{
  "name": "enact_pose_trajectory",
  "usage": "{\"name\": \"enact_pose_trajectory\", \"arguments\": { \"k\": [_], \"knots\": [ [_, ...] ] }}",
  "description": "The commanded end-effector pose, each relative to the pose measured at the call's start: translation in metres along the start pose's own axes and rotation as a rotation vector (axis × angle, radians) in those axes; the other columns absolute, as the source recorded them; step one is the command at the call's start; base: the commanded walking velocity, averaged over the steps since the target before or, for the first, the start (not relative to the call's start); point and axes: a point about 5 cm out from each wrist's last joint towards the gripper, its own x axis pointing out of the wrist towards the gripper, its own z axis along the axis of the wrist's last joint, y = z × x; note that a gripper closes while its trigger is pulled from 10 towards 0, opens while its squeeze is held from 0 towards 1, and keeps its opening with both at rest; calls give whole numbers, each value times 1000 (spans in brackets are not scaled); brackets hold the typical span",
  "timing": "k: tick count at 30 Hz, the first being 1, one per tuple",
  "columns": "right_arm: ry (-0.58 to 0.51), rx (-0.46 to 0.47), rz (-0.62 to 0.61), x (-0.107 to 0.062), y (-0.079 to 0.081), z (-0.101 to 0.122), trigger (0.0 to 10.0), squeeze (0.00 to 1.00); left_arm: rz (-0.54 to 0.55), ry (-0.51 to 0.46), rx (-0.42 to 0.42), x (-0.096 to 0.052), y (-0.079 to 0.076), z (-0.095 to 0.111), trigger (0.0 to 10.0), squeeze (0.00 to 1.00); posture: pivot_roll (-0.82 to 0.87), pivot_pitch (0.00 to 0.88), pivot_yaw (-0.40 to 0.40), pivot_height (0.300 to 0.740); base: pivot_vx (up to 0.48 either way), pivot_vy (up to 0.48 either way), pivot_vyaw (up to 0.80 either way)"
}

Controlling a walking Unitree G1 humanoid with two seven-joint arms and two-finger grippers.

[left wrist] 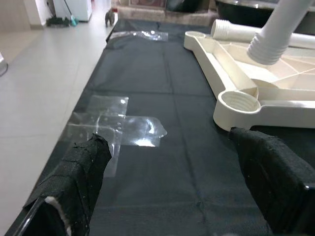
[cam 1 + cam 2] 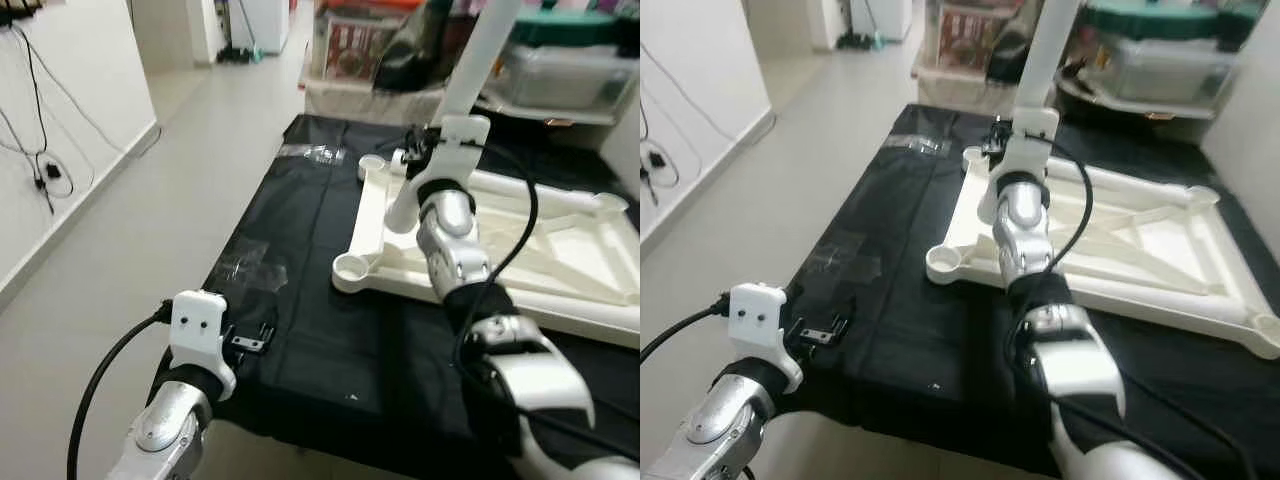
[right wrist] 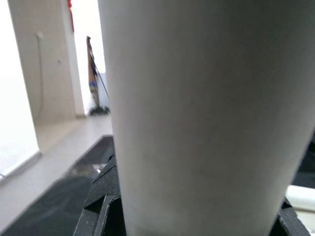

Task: Building children table

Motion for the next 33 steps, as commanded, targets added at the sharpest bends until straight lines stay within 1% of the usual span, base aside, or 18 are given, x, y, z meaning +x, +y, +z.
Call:
{"name": "enact_pose_trajectory", "arguments": {
  "k": [1, 3, 7, 11, 14, 16, 19, 20, 22, 24, 26, 27, 28, 29, 30, 31, 32, 33],
  "knots": [
    [-31, -31, -25, 5, -1, 8, 10000, 0, -23, 19, -8, -5, -7, 0, 10000, 0, 148, 262, -96, 740, 0, 0, 0],
    [-40, -36, -35, 7, 0, 11, 10000, 0, -27, 22, -7, -7, -9, 1, 10000, 0, 149, 266, -96, 740, 0, 0, 0],
    [-110, -110, -64, 11, 2, 23, 10000, 0, -21, 42, -11, -15, -12, 1, 10000, 0, 158, 299, -102, 740, 0, 0, 0],
    [-124, -134, -77, 10, 0, 23, 10000, 0, -17, 53, -8, -18, -12, 1, 10000, 0, 160, 306, -99, 740, 0, 0, 0],
    [-89, -142, -45, 8, 1, 14, 10000, 0, -11, 69, -5, -20, -11, -1, 10000, 0, 158, 308, -98, 740, 0, 0, 0],
    [-32, -146, -1, 3, 2, -2, 10000, 0, -12, 81, -1, -21, -11, -2, 10000, 0, 156, 312, -93, 740, 0, 0, 0],
    [14, -133, 40, -2, 3, -14, 10000, 0, -10, 85, 4, -20, -10, -2, 10000, 0, 157, 308, -92, 740, 0, 0, 0],
    [14, -133, 40, -2, 3, -14, 10000, 0, -10, 85, 4, -20, -10, -2, 10000, 0, 157, 308, -92, 740, 0, 0, 0],
    [93, -35, 119, -9, 3, -30, 10000, 0, -4, 82, 9, -18, -9, -1, 10000, 0, 148, 294, -91, 740, 0, 0, 0],
    [93, -35, 119, -9, 3, -30, 10000, 0, -4, 82, 9, -18, -9, -1, 10000, 0, 148, 294, -91, 740, 0, 0, 0],
    [142, 46, 206, -16, 7, -40, 10000, 0, -3, 78, 14, -15, -8, -1, 10000, 0, 141, 281, -92, 740, 0, 0, 0],
    [142, 46, 206, -16, 7, -40, 10000, 0, -3, 78, 14, -15, -8, -1, 10000, 0, 141, 281, -92, 740, 0, 0, 0],
    [169, 67, 302, -24, 12, -47, 10000, 0, -2, 76, 17, -13, -7, -2, 10000, 0, 136, 268, -94, 740, 0, 0, 0],
    [169, 67, 302, -24, 12, -47, 10000, 0, -2, 76, 17, -13, -7, -2, 10000, 0, 136, 268, -94, 740, 0, 0, 0],
    [211, 88, 404, -34, 16, -54, 10000, 0, 1, 74, 20, -10, -6, -2, 10000, 0, 128, 257, -91, 740, 0, 0, 0],
    [211, 88, 404, -34, 16, -54, 10000, 0, 1, 74, 20, -10, -6, -2, 10000, 0, 128, 257, -91, 740, 0, 0, 0],
    [253, 104, 518, -46, 21, -60, 10000, 0, 3, 72, 23, -8, -5, -3, 10000, 0, 123, 251, -89, 740, 0, 0, 0],
    [253, 104, 518, -46, 21, -60, 10000, 0, 3, 72, 23, -8, -5, -3, 10000, 0, 123, 251, -89, 740, 0, 0, 0]
  ]
}}
